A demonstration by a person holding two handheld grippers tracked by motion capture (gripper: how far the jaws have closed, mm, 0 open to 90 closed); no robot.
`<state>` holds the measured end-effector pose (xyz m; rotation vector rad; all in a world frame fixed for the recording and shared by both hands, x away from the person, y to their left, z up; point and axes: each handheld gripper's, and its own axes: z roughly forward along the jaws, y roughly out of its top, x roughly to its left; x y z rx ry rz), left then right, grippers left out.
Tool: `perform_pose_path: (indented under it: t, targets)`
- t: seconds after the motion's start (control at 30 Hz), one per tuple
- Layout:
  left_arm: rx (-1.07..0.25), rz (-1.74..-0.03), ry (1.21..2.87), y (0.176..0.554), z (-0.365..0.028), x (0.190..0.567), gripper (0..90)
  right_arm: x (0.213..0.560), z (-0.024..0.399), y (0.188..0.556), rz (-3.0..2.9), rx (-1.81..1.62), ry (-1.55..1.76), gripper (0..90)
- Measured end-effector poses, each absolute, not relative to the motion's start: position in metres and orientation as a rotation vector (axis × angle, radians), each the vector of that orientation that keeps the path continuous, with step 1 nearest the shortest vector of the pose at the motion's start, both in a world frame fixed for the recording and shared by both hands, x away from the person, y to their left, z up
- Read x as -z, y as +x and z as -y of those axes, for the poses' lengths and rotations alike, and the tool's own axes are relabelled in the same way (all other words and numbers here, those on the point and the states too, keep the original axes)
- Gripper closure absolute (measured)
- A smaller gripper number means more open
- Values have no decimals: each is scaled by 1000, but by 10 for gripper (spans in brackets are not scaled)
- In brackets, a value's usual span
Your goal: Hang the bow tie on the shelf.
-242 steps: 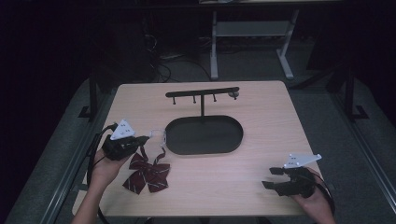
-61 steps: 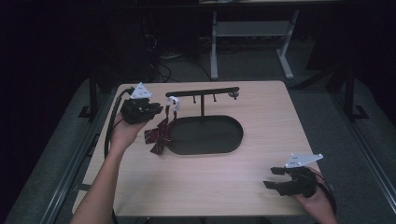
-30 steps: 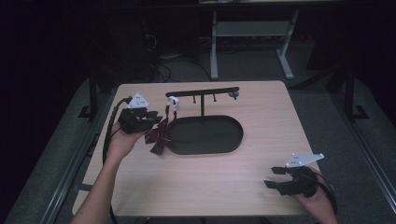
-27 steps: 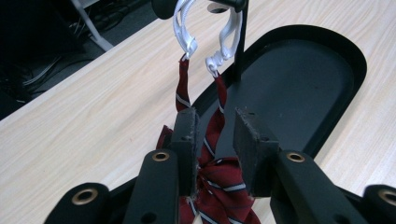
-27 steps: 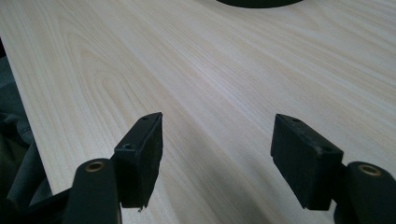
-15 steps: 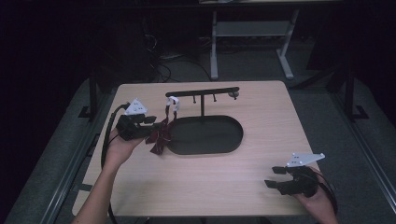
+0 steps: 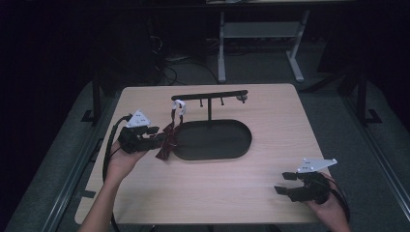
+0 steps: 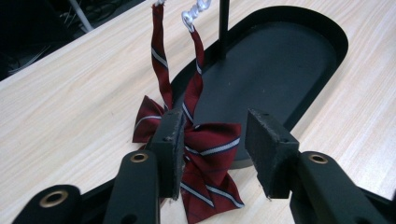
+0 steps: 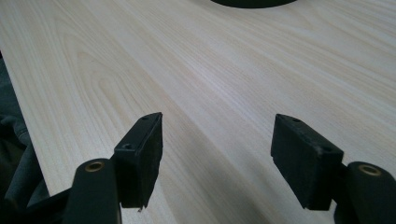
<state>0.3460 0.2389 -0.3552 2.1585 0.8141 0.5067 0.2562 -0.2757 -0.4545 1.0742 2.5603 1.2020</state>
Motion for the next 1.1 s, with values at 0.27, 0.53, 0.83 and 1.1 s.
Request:
perform_pose_path:
  t: [0.27, 0.53, 0.83, 1.1]
  targets:
    - [-504, -828, 2160, 338, -244, 362, 541, 454, 276, 256, -2558, -1201, 1078, 336]
    - [-501, -838, 2157, 331, -246, 370, 508, 454, 276, 256, -2558, -1200, 1075, 336]
    - [-489, -843, 2145, 321, -249, 375, 484, 454, 276, 255, -2556, -1198, 1074, 336]
    - [-473, -860, 2143, 306, -251, 388, 455, 454, 276, 255, -2554, -1201, 1074, 336]
